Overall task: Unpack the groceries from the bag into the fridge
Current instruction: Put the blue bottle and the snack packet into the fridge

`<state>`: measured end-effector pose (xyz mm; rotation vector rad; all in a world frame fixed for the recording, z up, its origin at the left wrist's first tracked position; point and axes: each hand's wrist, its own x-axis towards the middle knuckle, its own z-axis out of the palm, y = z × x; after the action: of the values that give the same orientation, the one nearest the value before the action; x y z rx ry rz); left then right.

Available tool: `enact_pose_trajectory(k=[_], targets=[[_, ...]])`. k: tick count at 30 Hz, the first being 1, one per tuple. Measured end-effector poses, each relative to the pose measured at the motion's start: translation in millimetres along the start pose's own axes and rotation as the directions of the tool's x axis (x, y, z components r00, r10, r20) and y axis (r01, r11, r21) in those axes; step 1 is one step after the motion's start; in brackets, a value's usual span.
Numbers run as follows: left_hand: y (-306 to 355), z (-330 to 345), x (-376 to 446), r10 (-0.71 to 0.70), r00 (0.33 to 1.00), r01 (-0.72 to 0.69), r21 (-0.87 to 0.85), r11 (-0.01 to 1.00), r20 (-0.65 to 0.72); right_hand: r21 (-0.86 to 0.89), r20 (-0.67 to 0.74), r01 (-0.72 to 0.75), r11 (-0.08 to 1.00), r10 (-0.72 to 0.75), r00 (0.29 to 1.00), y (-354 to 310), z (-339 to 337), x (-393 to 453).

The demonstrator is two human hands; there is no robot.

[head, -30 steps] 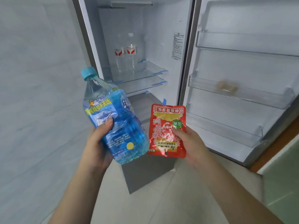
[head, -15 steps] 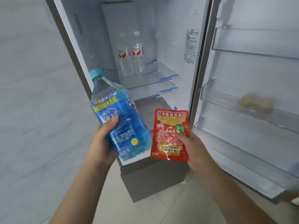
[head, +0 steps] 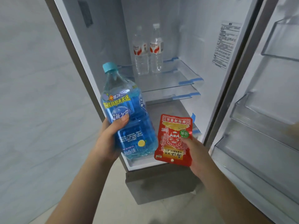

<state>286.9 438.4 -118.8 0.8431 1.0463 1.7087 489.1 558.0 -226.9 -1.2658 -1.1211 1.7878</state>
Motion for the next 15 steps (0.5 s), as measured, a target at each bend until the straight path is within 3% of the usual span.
enact_pose_trajectory(k=[15], targets=[[6, -45, 110, -0.019, 0.996, 0.026, -0.073, 0.997, 0.085, -0.131, 0.026, -0.040, 0.991, 0.044, 0.999, -6, 42, 113]])
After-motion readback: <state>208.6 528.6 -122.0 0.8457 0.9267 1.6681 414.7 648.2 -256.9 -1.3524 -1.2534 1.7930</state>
